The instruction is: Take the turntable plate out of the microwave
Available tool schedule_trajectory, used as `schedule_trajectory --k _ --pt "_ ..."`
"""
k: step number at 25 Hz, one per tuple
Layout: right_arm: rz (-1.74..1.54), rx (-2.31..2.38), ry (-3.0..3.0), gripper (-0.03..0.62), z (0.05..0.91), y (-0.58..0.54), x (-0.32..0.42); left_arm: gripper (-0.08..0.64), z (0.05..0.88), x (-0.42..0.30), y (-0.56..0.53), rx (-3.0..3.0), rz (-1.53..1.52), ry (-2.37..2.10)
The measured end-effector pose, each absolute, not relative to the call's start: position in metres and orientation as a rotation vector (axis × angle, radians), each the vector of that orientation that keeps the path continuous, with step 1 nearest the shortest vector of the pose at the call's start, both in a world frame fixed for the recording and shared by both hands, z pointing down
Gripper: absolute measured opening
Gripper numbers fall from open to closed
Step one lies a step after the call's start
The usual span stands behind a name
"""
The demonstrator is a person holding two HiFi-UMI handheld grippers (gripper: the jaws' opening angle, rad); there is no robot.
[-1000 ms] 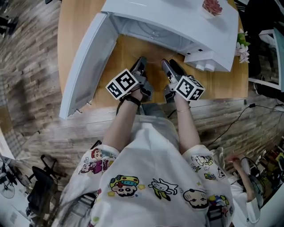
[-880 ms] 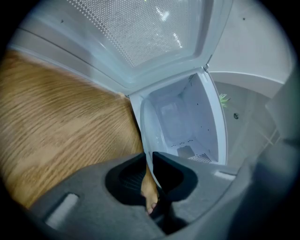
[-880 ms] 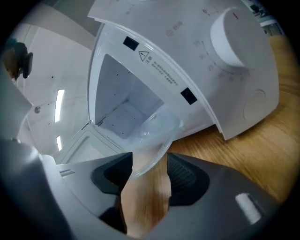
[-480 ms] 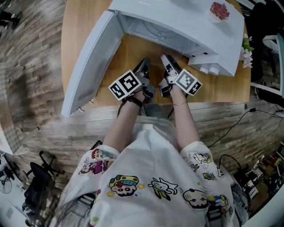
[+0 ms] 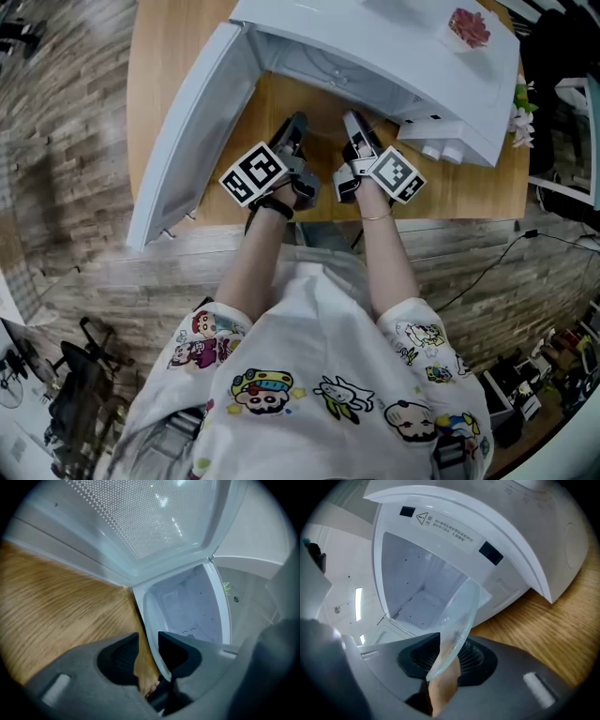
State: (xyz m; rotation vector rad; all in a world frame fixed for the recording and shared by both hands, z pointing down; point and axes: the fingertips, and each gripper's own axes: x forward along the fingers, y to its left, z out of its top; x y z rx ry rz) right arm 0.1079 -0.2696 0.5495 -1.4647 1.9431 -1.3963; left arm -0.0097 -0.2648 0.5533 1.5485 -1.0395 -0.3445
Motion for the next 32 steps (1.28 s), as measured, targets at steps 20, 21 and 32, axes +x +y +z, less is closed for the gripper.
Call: schedule_trajectory --k 20,21,32 --pt "-1.414 -1.361 1.994 0.106 0.544 -0.245 0.105 0.067 0.551 -0.019 -0.284 1.588 -0.381 -1.024" --pt "-1.413 -1.359 1.995 0.107 0.544 -0.243 0.105 0.066 0.550 -0.020 -0.282 1.589 -0.386 -1.025" --pt "-1.403 -1.353 1.978 0.110 0.533 -0.223 0.098 0.058 0.540 -0.028 -0.261 1.585 -0.413 -1.011"
